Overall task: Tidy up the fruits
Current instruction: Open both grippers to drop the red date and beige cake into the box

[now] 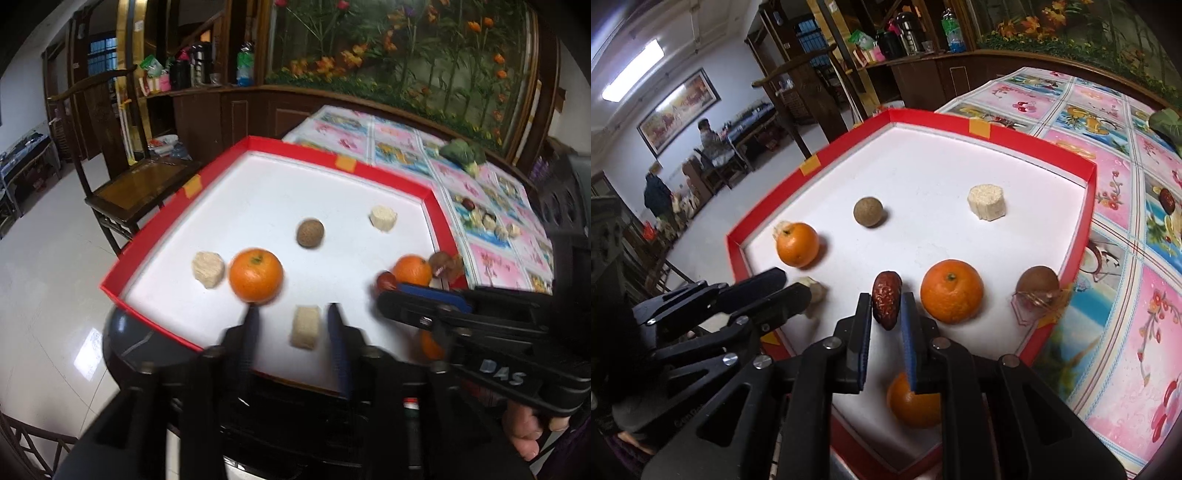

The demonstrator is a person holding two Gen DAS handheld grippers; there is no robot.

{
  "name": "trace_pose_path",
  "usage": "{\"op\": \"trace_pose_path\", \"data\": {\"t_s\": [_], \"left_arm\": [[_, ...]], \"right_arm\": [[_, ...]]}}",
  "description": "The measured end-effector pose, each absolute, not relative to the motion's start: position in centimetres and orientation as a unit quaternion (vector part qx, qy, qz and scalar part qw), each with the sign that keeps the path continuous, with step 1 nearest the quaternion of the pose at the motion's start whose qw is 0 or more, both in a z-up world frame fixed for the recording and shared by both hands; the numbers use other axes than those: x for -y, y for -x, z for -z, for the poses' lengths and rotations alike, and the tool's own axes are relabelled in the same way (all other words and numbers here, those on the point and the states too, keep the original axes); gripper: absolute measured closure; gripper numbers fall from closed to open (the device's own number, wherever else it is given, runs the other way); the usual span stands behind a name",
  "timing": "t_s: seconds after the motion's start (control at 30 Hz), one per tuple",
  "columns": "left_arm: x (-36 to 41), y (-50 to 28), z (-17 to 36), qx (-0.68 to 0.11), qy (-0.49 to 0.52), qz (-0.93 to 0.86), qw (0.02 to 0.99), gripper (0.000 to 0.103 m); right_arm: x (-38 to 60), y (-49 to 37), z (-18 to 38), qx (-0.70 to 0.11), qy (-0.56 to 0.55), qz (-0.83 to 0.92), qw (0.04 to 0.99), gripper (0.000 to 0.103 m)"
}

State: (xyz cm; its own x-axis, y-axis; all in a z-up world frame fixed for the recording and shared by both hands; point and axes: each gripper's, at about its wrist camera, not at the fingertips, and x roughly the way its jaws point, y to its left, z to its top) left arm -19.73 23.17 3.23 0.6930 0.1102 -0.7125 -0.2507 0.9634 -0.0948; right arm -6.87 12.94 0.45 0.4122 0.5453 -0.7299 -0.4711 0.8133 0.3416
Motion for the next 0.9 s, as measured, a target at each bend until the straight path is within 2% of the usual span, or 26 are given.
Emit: {"op": "trace_pose_path", "data": {"t_s": [0.03,0.13,0.4,0.9], "left_arm": [[-23.4,20.0,-3.6,-0.371,0.094,-0.102,0.918,0.061],[-24.2,20.9,-4.4,-0.352,0.098,-0.115,0.924,0.051],[-25.3,22.3,-4.7,-0.342,0.091,-0.144,0.924,0.05],[-24.8,22.8,-5.1,-0.342,0.085,-0.135,0.926,0.048]], "right_arm": [[-12.6,7.1,-0.7,-0.445,-0.049,-0.308,0.84,0.085],[-11.1,8.2,-1.7,-0.425,-0.057,-0.319,0.845,0.085],[-9.1,10.9,-2.2,-0.442,-0.06,-0.353,0.822,0.071],[-8.4,13.4,-2.3,-0.441,-0.014,-0.353,0.825,0.069]]}}
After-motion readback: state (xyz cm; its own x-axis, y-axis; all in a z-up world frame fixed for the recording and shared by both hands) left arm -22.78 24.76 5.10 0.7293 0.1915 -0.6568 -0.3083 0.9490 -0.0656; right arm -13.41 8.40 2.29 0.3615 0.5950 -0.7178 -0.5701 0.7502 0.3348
